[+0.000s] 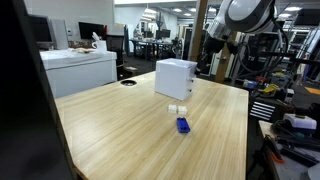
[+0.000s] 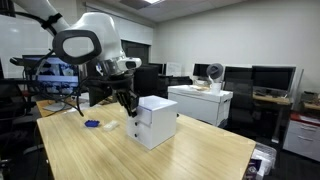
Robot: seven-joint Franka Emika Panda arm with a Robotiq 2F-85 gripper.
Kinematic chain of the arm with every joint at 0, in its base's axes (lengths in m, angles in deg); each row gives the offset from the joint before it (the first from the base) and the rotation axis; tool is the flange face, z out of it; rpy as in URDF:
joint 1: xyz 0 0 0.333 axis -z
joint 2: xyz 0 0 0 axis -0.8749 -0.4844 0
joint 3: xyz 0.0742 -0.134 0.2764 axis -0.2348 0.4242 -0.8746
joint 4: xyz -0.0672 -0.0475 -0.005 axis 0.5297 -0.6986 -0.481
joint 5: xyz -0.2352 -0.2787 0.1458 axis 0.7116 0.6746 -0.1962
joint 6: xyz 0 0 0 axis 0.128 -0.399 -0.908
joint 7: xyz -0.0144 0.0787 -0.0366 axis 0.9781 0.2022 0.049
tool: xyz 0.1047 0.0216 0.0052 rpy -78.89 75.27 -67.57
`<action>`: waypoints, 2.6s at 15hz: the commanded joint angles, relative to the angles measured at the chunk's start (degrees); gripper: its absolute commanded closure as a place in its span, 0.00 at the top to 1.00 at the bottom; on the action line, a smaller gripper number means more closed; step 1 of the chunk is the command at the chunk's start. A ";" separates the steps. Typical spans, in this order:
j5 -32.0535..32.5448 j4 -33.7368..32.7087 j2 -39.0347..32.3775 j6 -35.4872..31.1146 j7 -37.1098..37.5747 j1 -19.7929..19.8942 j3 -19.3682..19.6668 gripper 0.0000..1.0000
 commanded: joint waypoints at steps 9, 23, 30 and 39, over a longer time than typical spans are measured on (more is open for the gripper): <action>2.56 9.40 10.29 3.10 -0.66 1.60 0.42 0.08; 11.49 10.96 15.31 12.30 2.41 5.39 -1.69 0.08; 11.02 12.31 18.19 14.45 2.96 5.58 -1.73 0.08; 11.43 11.13 18.84 18.30 5.59 6.49 -2.62 0.50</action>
